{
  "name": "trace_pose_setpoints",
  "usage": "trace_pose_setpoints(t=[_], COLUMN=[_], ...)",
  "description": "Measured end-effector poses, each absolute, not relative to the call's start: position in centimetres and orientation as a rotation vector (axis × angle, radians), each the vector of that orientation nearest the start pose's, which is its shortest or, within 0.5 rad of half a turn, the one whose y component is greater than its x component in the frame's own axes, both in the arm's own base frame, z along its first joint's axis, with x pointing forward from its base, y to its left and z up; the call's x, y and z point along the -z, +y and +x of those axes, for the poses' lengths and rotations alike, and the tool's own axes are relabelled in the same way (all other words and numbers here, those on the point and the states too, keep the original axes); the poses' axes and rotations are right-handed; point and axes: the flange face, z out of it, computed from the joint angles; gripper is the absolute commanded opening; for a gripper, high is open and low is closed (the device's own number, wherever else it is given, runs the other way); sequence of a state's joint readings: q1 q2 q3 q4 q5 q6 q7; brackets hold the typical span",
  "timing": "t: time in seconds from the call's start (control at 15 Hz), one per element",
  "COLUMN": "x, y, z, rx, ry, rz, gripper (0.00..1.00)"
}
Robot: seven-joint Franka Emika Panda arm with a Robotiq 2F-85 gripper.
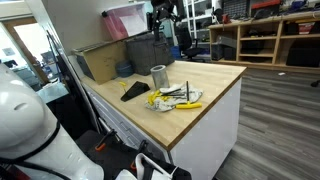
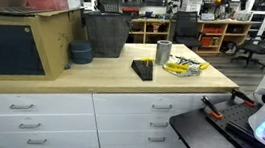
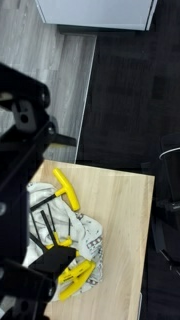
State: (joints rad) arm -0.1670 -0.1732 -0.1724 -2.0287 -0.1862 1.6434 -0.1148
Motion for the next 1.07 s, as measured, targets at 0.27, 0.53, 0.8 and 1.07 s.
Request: trace_pose_setpoints(t=[0.27, 0.53, 0.8, 1.07], x=[-50.6, -50.7, -51.1, -50.6], y=[-18.1, -16.6, -13.1, -9.5], z=[44.8, 46.0, 48.8, 51.1], rx=[-0.393, -0.388, -0.366, -0.395], ry=[0.296, 0.249, 0.174, 0.139], rz=[-3.206, -3.221, -3.250, -3.266], gripper=[1.00, 1.00, 1.00, 1.00])
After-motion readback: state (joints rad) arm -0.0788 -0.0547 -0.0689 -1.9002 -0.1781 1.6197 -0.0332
